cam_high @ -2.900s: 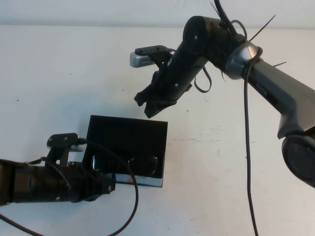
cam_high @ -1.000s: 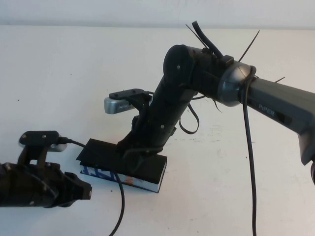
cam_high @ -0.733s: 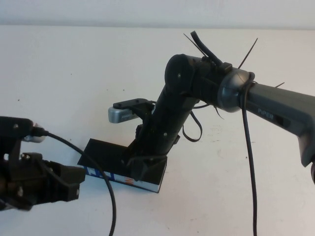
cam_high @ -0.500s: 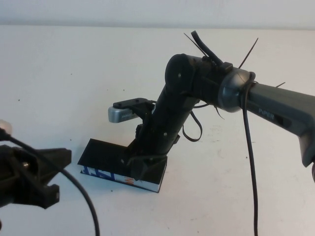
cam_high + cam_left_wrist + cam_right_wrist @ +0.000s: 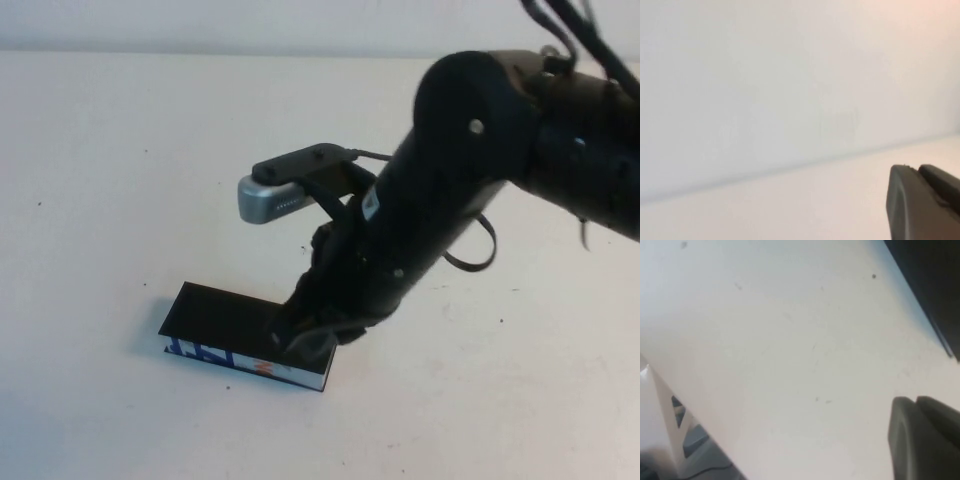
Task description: Return glasses to glasses case
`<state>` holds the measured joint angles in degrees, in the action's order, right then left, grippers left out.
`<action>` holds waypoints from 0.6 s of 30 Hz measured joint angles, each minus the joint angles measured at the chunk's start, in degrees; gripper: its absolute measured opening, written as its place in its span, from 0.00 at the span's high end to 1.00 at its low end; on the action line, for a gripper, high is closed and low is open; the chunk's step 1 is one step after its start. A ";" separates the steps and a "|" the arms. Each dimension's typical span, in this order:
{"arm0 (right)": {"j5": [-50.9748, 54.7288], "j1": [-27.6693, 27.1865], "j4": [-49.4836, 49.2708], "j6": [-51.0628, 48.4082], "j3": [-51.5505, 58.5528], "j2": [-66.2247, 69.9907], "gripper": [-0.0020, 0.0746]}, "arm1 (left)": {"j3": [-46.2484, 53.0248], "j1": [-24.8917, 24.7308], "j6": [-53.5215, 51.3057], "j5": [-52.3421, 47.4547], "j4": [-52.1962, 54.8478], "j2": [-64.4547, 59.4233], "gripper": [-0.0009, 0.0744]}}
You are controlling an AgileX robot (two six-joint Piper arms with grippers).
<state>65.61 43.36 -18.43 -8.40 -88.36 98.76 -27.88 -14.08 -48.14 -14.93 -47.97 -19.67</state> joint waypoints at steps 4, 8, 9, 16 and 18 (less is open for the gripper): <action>-3.84 2.72 3.21 4.54 9.50 -10.84 0.99 | 3.04 0.00 0.00 3.65 0.67 7.25 0.99; -5.96 3.41 5.03 6.85 18.70 -22.64 0.99 | 8.39 0.00 0.00 7.44 0.91 14.35 0.99; -6.25 3.41 5.55 7.02 20.84 -26.22 0.99 | 10.09 0.00 0.00 7.94 0.91 15.57 0.99; -7.48 3.44 9.22 9.56 32.81 -43.15 0.99 | 23.80 0.00 0.00 11.94 0.78 17.26 0.99; -9.16 3.44 10.00 9.91 35.90 -47.59 0.99 | 27.42 0.00 0.00 13.83 0.39 17.26 0.99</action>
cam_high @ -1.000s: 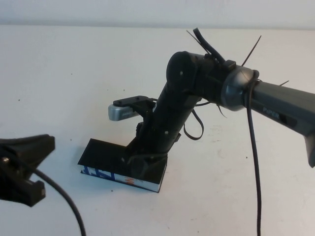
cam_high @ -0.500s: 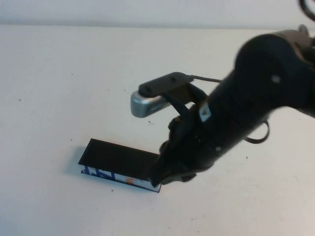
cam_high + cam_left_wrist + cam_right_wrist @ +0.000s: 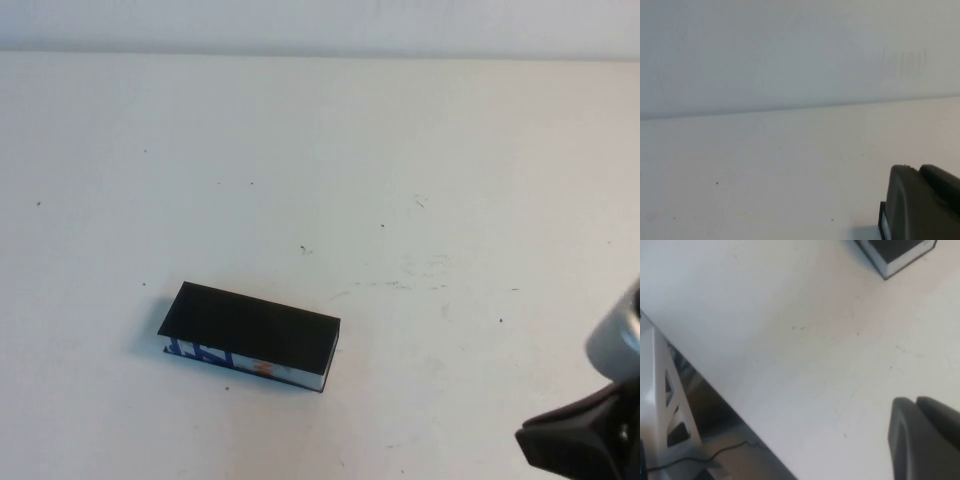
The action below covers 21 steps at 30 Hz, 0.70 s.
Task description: Return glasses to glasses case
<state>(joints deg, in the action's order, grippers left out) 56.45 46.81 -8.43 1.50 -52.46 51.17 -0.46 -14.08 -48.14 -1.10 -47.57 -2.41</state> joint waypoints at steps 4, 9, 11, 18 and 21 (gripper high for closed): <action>-5.20 0.00 0.12 0.00 5.47 -6.74 0.99 | 1.90 0.00 0.00 1.10 -0.39 0.00 0.99; -12.61 0.00 -0.10 0.00 11.95 -12.22 0.99 | 1.90 0.00 0.00 1.10 -0.53 0.00 0.99; -14.05 0.00 -0.79 0.00 13.61 -13.09 0.99 | 1.90 0.00 0.00 1.10 -0.57 0.00 0.99; -12.20 0.00 -4.89 0.00 16.27 -13.42 0.99 | 1.93 0.00 0.00 1.10 -0.66 0.00 0.99; -10.83 0.00 -5.03 0.00 16.27 -13.45 0.99 | 1.93 0.00 0.00 1.10 -0.70 0.00 0.99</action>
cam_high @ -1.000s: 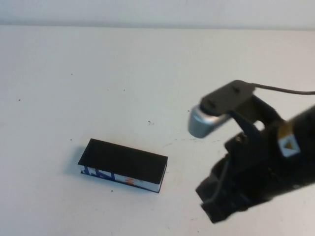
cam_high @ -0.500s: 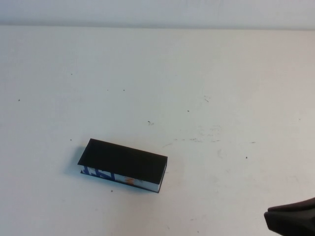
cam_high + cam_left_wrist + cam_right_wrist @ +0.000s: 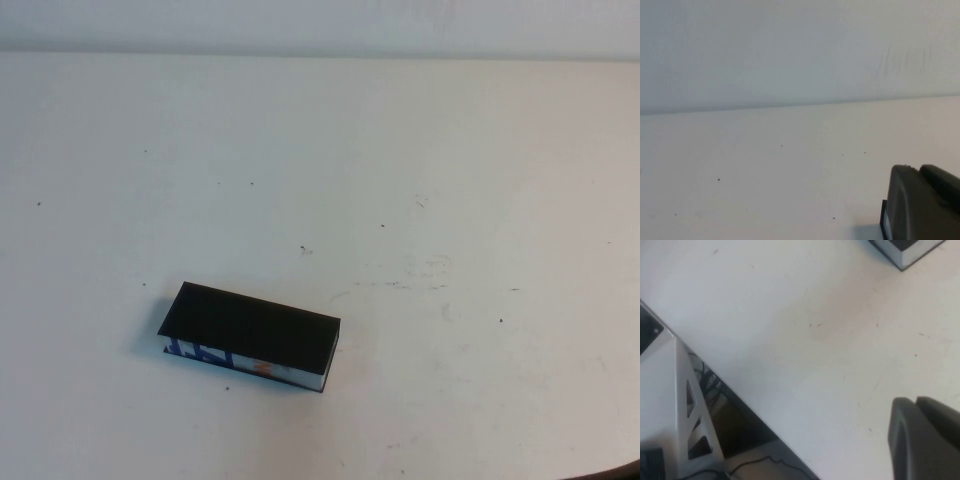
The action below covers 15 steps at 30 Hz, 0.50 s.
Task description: Return glasses to glasses case
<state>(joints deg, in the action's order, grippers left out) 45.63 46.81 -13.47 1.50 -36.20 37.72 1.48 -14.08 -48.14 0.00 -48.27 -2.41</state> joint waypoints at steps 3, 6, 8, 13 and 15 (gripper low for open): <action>0.70 0.00 1.22 0.00 0.00 -0.10 0.99 | 0.00 0.00 0.00 0.00 0.00 0.00 0.99; 0.32 0.00 4.98 0.13 0.29 -0.48 0.99 | 0.00 0.00 0.00 0.00 0.00 0.00 0.99; -2.06 -1.56 6.64 0.13 1.49 -1.50 0.99 | 0.00 0.00 0.00 0.00 0.00 0.00 0.99; -20.65 -16.14 6.87 0.13 9.98 -7.46 0.99 | 0.00 0.00 0.00 0.00 -0.09 0.00 0.99; -29.37 -23.55 6.67 0.13 15.41 -10.58 0.99 | 0.00 0.00 0.00 0.00 -0.09 0.00 0.99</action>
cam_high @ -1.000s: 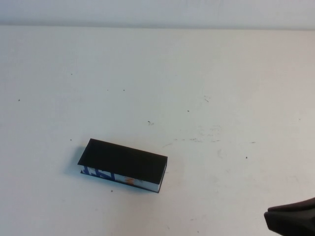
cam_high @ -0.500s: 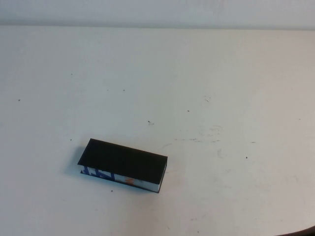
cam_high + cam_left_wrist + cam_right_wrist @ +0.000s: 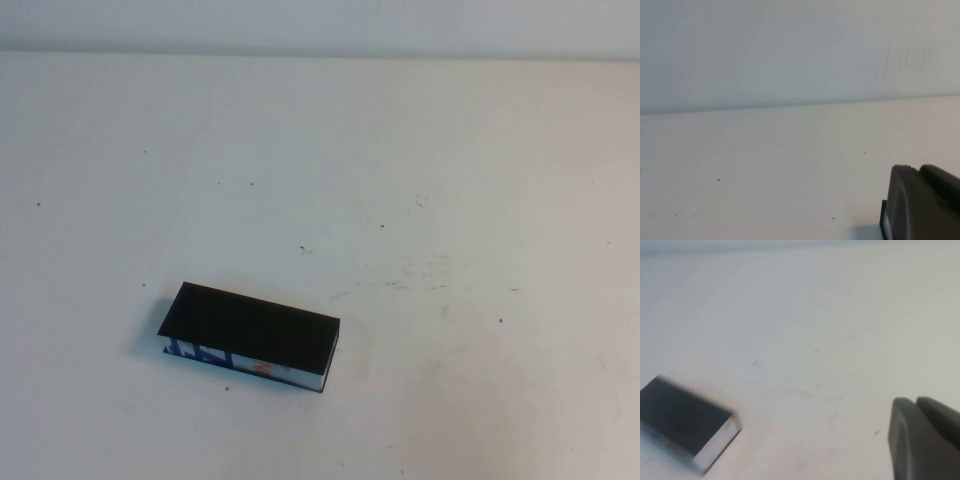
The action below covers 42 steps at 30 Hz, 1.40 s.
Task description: Return glasses to glasses case
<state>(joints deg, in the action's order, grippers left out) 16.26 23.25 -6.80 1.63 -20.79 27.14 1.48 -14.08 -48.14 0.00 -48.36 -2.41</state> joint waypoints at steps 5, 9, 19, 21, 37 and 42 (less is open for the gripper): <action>-15.71 -13.55 -0.44 0.09 12.39 -9.32 0.99 | 0.00 0.00 0.00 0.00 0.00 0.00 0.99; -19.22 -18.52 0.44 0.09 18.76 -16.97 0.99 | 0.00 0.00 0.00 0.00 0.00 0.00 0.99; -4.03 -19.13 1.93 0.09 22.32 -27.56 0.99 | 0.00 0.00 0.00 0.00 0.00 0.00 0.99; 1.46 -19.13 2.80 -0.16 22.32 -27.56 0.99 | 0.00 0.00 0.00 0.00 0.00 0.00 0.99; 4.23 -19.13 3.17 -0.99 22.32 -27.56 0.99 | 0.00 0.00 0.00 0.00 0.00 0.00 0.99; 4.23 -19.13 3.17 -0.99 22.32 -27.56 0.99 | 0.00 0.00 0.00 0.00 0.00 0.00 0.99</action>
<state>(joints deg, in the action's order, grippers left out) 20.49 4.12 -3.63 0.64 1.53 -0.42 1.48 -14.08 -48.14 0.00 -48.36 -2.41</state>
